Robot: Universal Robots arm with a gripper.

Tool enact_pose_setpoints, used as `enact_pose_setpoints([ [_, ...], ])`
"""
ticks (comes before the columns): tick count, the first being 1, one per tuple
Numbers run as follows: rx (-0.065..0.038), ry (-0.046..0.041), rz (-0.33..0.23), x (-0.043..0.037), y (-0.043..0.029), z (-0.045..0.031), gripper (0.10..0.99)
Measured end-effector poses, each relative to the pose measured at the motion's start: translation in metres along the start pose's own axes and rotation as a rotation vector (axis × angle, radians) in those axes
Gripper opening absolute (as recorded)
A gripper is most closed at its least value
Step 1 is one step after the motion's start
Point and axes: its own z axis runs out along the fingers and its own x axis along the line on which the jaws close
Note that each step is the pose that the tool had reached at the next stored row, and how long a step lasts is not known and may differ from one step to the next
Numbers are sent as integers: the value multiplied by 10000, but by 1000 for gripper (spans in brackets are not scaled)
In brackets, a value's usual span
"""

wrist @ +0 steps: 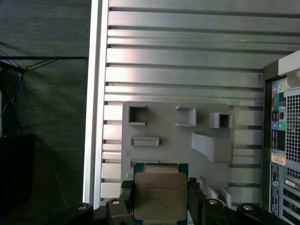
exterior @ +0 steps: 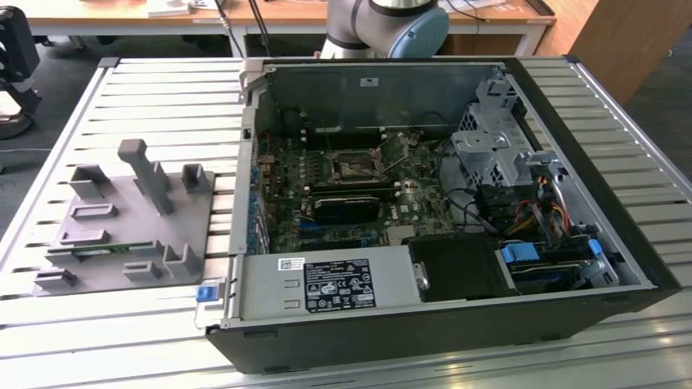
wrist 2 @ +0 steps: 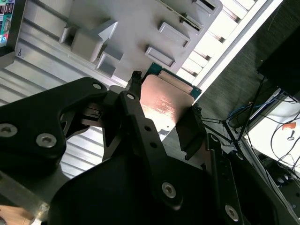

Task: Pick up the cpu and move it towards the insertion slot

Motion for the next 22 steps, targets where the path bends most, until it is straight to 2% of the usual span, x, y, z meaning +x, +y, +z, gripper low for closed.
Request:
enact_pose_setpoints([
  [22,0,1,0,-70,3,0,545],
])
